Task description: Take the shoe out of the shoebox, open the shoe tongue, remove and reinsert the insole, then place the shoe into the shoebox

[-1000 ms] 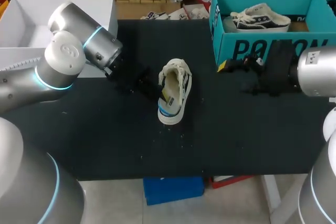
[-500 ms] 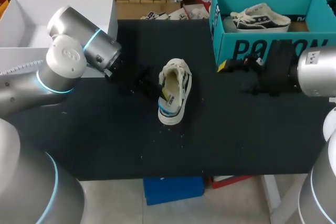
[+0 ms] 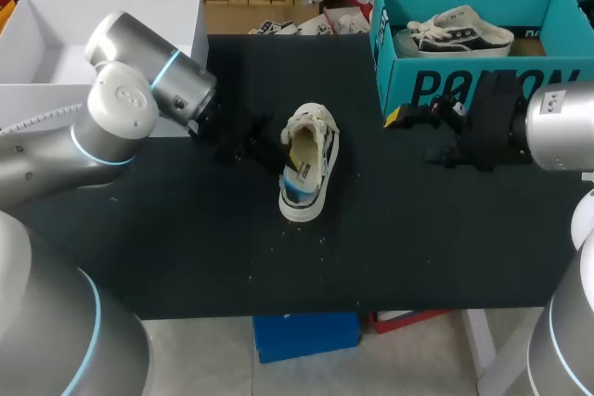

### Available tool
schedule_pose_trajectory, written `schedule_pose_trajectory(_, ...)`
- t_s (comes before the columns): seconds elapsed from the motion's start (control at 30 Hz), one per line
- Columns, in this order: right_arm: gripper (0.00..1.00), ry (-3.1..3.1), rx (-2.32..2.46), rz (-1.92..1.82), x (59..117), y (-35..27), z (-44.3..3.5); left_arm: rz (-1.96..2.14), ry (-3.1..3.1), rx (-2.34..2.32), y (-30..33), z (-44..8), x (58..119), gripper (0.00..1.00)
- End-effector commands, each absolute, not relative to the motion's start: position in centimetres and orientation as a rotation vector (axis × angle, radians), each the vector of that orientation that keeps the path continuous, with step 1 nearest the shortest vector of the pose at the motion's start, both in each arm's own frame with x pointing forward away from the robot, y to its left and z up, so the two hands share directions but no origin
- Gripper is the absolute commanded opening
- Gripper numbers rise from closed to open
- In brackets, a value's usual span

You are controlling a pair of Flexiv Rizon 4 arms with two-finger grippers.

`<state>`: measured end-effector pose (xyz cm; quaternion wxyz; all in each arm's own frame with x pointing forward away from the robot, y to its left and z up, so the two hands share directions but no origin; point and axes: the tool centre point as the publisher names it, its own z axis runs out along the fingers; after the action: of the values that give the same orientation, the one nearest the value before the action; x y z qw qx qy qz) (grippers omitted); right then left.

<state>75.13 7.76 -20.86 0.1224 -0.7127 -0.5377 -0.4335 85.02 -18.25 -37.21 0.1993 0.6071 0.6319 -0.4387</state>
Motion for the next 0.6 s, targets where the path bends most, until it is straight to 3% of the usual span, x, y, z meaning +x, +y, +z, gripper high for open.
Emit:
schedule_pose_trajectory(0.03,1.0,-1.569,-2.08,-1.264,75.1,7.7,-20.8,-1.219,1.78,1.7,-18.7,-37.7,85.5,0.0)
schedule_pose_trajectory(0.2,1.0,-1.569,-2.08,-1.264,75.1,7.7,-20.8,-1.2,1.795,1.695,-18.5,-37.7,85.6,0.0)
schedule_pose_trajectory(0.27,1.0,-1.569,-2.08,-1.264,75.1,7.7,-20.8,-1.197,1.79,1.695,-18.4,-37.3,85.3,0.3)
schedule_pose_trajectory(0.37,1.0,-1.569,-2.08,-1.264,75.1,7.7,-20.8,-1.197,1.78,1.696,-18.2,-36.7,84.8,0.48)
schedule_pose_trajectory(0.43,1.0,-1.569,-2.08,-1.264,75.1,7.7,-20.8,-1.201,1.767,1.701,-17.9,-36.3,84.3,0.52)
schedule_pose_trajectory(0.6,1.0,-1.569,-2.08,-1.264,75.1,7.7,-20.8,-1.211,1.736,1.706,-17.4,-35.3,83.1,0.49)
